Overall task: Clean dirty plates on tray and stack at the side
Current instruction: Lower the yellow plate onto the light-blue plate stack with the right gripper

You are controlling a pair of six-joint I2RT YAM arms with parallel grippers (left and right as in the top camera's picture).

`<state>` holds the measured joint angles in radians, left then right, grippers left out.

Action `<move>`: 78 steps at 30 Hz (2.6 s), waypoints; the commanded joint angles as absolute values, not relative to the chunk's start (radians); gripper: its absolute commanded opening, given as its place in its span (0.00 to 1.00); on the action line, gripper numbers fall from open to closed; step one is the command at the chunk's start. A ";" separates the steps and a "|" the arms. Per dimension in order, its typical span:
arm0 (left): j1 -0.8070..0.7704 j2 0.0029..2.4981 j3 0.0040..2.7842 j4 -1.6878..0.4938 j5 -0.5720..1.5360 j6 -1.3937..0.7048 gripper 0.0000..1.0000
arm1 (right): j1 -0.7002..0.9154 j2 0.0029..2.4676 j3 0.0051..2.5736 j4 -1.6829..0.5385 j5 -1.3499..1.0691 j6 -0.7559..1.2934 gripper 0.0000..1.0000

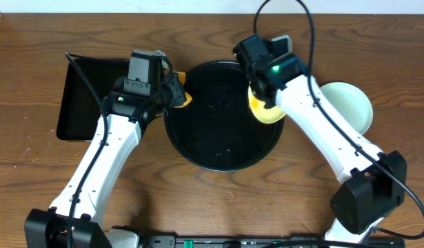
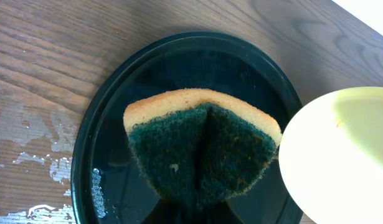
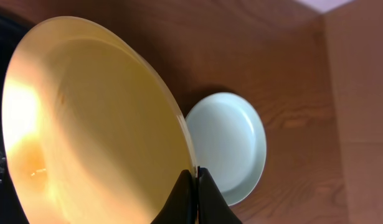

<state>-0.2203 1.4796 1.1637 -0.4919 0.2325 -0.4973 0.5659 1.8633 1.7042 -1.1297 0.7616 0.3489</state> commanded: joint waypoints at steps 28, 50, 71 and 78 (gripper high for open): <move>-0.217 1.487 1.176 -0.493 0.222 -0.492 0.08 | 0.624 1.839 1.702 -1.108 0.731 0.330 0.01; -0.217 1.487 1.176 -0.493 0.215 -0.492 0.08 | 0.243 1.838 1.702 -1.098 -0.096 0.147 0.01; -0.217 1.487 1.176 -0.493 0.215 -0.492 0.08 | 0.141 1.987 1.547 -0.949 -0.148 0.212 0.75; -0.217 1.487 1.176 -0.493 0.215 -0.492 0.08 | 0.130 2.091 1.547 -0.901 -0.196 0.201 0.71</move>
<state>-0.2203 1.4796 1.1637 -0.4919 0.2291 -0.4973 0.1410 2.0525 1.5505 -0.9092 -0.1596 0.2020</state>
